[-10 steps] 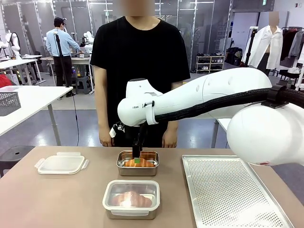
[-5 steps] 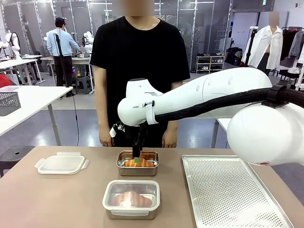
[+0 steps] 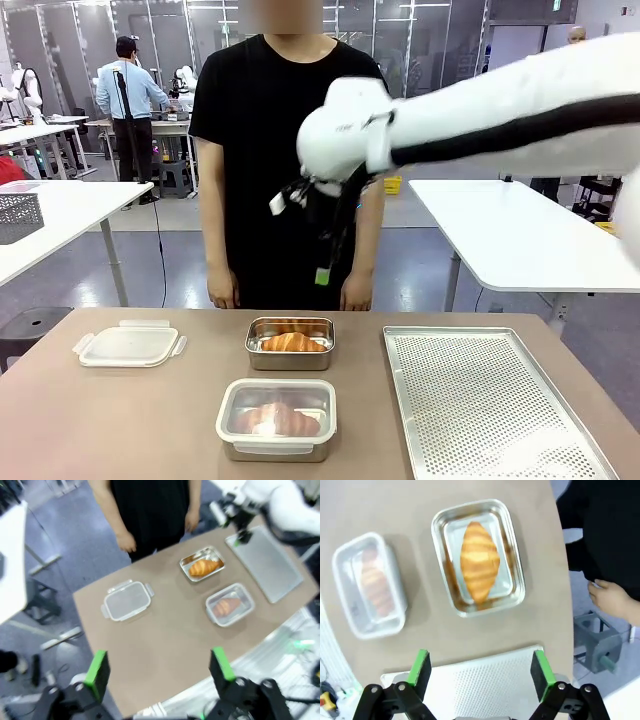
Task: Place the bread into the airtight container.
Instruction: Pick up a Butter Roll and place it into an empty Airtight Container.
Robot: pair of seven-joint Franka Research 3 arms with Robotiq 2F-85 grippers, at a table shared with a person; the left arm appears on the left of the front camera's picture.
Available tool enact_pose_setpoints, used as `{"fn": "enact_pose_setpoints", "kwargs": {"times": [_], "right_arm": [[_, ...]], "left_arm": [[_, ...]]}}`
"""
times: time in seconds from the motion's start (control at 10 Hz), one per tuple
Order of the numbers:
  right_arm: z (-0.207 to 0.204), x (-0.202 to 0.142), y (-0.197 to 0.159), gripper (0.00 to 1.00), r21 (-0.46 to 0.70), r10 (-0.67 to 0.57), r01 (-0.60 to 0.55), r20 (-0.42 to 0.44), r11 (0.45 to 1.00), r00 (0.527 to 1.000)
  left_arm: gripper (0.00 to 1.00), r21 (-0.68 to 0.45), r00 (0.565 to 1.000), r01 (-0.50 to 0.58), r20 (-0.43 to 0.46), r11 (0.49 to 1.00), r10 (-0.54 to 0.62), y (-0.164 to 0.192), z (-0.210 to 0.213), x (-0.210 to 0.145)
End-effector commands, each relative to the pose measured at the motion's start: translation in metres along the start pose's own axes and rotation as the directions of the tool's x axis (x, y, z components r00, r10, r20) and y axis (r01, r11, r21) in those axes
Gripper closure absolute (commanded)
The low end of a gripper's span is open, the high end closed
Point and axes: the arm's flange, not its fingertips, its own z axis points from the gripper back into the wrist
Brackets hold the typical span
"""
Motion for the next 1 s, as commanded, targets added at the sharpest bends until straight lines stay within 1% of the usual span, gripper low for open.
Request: {"fn": "enact_pose_setpoints", "kwargs": {"times": [0.0,0.1,0.2,0.3,0.4,0.5,0.6,0.7,0.9], "right_arm": [[0.038,-0.071,0.029,0.0,-0.01,-0.119,0.12,0.068,0.993,0.991],[0.066,-0.105,0.034,0.0,-0.006,-0.218,0.221,0.126,0.975,0.968],[0.091,-0.135,0.043,0.0,-0.001,-0.31,0.314,0.157,0.949,0.938],[0.115,-0.16,0.055,0.0,-0.013,-0.381,0.387,0.142,0.922,0.913],[0.146,-0.181,0.071,0.0,-0.037,-0.469,0.476,0.114,0.879,0.876],[0.168,-0.196,0.088,0.0,-0.033,-0.531,0.535,0.082,0.844,0.843],[0.186,-0.211,0.103,0.0,-0.043,-0.599,0.6,0.035,0.799,0.8],[0.205,-0.226,0.12,0.0,-0.043,-0.651,0.651,0.02,0.758,0.759],[0.25,-0.259,0.159,0.0,-0.068,-0.743,0.75,0.106,0.658,0.661]], "left_arm": [[0.0,-0.003,1.0,0.01,0.002,1.0,-0.01,0.0,0.001,0.0],[0.0,-0.003,1.0,0.01,0.002,1.0,-0.01,0.0,0.001,0.0],[0.0,-0.003,1.0,0.01,0.002,1.0,-0.01,0.0,0.001,0.0],[0.0,-0.003,1.0,0.01,0.002,1.0,-0.01,0.0,0.001,0.0],[0.0,-0.003,1.0,0.01,0.002,1.0,-0.01,0.0,0.001,0.0],[0.0,-0.003,1.0,0.01,0.002,1.0,-0.01,0.0,0.001,0.0],[0.0,-0.003,1.0,0.01,0.002,1.0,-0.01,0.0,0.001,0.0],[0.0,-0.003,1.0,0.01,0.002,1.0,-0.01,0.0,0.001,0.0],[0.0,-0.003,1.0,0.01,0.002,1.0,-0.01,0.0,0.001,0.0]]}}
